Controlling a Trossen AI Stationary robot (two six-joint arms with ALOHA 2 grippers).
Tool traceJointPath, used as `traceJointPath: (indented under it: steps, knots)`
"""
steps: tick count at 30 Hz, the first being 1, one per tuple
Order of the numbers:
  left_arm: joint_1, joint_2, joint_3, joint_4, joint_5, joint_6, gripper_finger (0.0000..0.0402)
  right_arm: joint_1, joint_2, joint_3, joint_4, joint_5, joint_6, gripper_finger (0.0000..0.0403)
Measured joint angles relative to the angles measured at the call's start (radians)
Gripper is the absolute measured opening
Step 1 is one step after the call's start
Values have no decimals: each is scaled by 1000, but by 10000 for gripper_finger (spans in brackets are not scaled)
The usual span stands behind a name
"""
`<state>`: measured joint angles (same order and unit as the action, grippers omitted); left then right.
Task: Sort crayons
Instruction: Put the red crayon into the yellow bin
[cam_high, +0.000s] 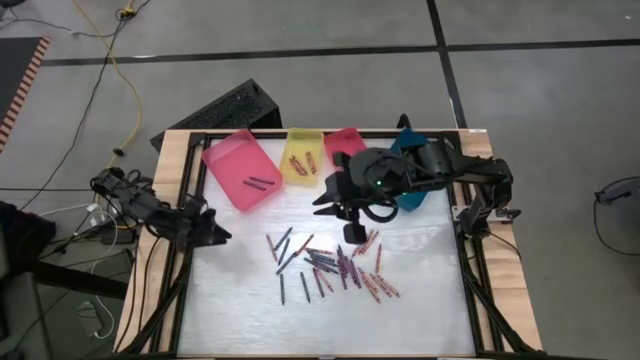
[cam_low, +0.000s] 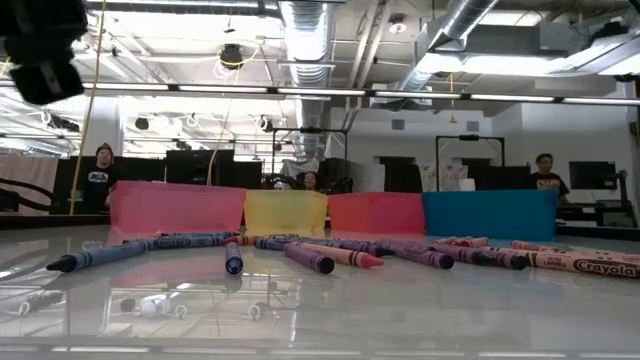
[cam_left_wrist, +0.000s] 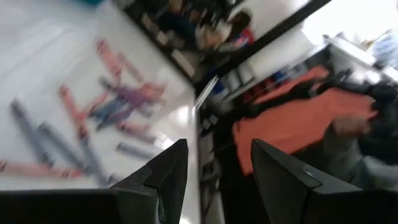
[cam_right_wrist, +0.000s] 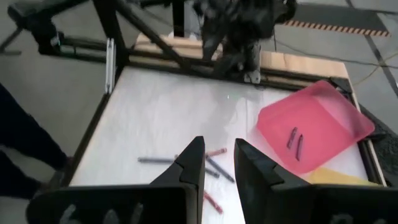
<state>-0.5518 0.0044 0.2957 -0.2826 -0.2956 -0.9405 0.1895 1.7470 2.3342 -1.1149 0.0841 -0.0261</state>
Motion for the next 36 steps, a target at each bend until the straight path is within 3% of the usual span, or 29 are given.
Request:
traceJointPath:
  steps: [10,17,23,29,36]
  knots:
    - [0,0,1,110,-163,46,165,33,7,-42,48,-97,-21,82]
    - [0,0,1,117,-235,4,165,29,-27,-397,430,-349,-25,82]
    - [0,0,1,116,-312,-92,165,-5,-93,-716,800,-502,101,82]
    - [0,0,1,115,-379,-94,165,-33,-263,-927,921,-493,142,82]
    - [0,0,1,37,-420,-88,165,-42,-527,-1123,918,-358,151,82]
